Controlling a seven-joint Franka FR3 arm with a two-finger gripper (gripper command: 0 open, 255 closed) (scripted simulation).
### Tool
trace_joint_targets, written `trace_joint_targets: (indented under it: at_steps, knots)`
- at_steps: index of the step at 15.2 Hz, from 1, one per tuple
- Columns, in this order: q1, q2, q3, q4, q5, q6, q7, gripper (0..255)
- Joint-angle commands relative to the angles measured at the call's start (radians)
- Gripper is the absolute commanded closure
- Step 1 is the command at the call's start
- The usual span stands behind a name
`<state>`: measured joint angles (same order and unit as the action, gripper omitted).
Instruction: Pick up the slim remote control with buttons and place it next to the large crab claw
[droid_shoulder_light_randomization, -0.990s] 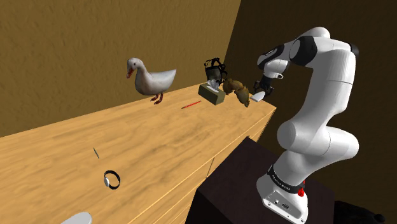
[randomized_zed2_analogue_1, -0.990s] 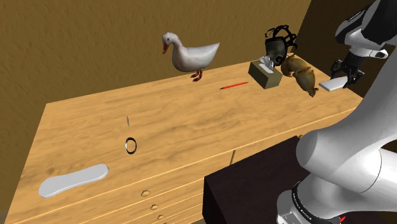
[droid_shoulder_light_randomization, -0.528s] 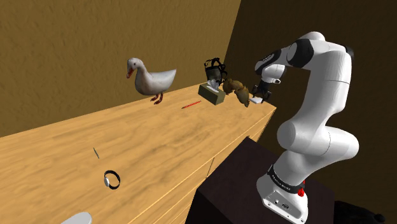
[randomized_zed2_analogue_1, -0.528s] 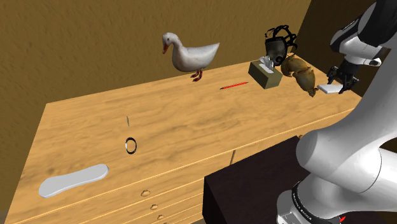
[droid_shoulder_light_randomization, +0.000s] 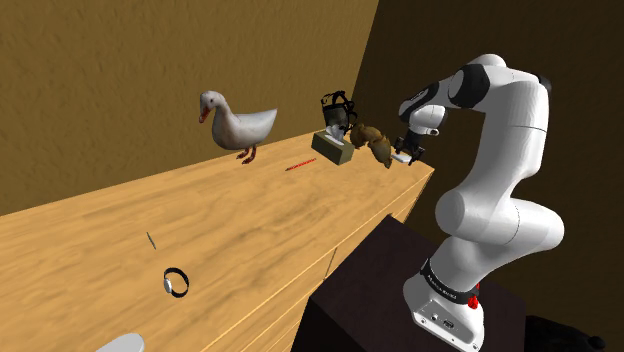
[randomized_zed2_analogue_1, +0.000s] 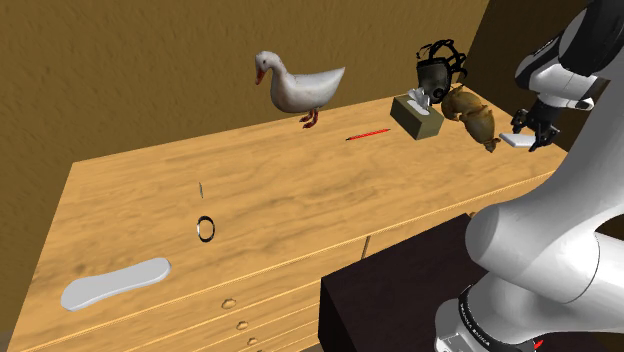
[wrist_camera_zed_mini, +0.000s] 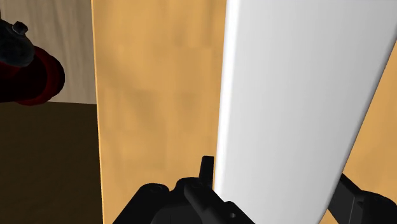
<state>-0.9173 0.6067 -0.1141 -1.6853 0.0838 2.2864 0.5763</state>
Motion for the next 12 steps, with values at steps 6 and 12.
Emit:
trace_joint_targets:
  at_steps: [6,12]
  knots:
    - [0.002,0.003,0.001,-0.012,0.0,0.005,0.001,0]
    - [0.004,-0.051,-0.005,0.012,-0.008,-0.073,0.004,0]
